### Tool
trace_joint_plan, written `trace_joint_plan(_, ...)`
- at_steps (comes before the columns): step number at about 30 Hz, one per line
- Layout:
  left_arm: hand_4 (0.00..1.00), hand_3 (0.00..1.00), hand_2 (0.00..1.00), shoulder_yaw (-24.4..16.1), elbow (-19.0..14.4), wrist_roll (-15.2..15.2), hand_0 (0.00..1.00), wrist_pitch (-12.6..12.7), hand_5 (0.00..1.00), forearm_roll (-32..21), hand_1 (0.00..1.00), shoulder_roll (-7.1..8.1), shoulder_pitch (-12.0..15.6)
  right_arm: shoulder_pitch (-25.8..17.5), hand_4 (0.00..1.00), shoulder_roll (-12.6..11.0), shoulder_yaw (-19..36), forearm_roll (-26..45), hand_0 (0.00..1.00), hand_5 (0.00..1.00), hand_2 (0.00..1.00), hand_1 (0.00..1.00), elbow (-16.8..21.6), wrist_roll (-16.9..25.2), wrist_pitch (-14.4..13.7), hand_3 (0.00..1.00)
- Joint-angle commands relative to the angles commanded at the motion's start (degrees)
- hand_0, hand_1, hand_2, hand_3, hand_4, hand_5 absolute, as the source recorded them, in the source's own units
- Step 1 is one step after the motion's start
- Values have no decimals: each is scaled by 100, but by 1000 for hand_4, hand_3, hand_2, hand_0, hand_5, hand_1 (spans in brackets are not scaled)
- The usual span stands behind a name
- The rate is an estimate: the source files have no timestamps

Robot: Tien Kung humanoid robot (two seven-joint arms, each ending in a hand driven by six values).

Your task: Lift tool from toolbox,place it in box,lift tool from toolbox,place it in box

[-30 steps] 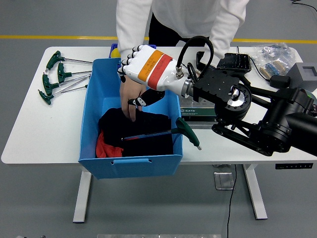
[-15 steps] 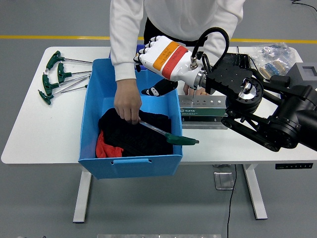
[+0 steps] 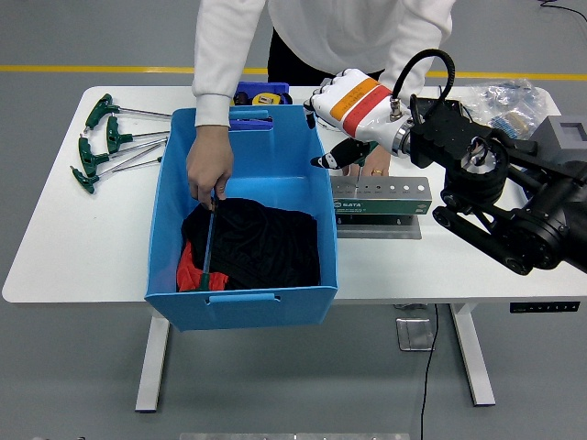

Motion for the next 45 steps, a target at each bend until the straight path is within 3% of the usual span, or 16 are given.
trace_joint_plan(15,672,659,700,164,0,9,753,-39,621,-132,714,2,-27,-257,924,-138,238,83,632,503,674,593,-284,-96,-11,560)
trace_joint_plan(16,671,658,700,171,0,10,755,-42,620,-137,715,2,-30,-257,930,-130,218,113,657,510,723,635,-295,-82,-4,608)
trace_joint_plan(21,671,658,700,202,0,9,755,-46,620,-178,715,1,-38,-251,930,-92,130,196,657,510,723,635,-338,-27,-15,608)
trace_joint_plan(22,671,658,700,207,0,8,757,-48,620,-184,716,2,-40,-243,945,-81,100,211,679,522,760,662,-351,-8,-19,668)
trace_joint_plan(23,671,658,700,209,0,9,757,-50,620,-185,716,2,-41,-236,945,-71,76,221,679,522,760,662,-362,9,-17,668)
trace_joint_plan(33,671,658,700,258,0,14,757,-54,621,-216,716,10,-106,43,945,264,-414,370,690,522,762,667,-753,190,-80,657)
trace_joint_plan(34,671,657,700,277,0,14,756,-53,621,-230,717,11,-116,82,938,312,-485,392,686,520,714,653,-836,222,-102,566)
trace_joint_plan(39,671,657,700,291,0,6,756,-38,621,-254,717,23,-158,270,938,533,-807,519,686,520,714,653,-1304,346,-121,566)
trace_joint_plan(40,672,656,699,287,0,5,748,-35,623,-256,716,25,-165,301,936,568,-851,545,686,515,637,582,-1396,360,-122,499)
trace_joint_plan(45,672,656,699,315,0,-6,748,-11,623,-286,716,38,-211,480,936,694,-1032,649,686,515,637,582,-1767,420,-131,499)
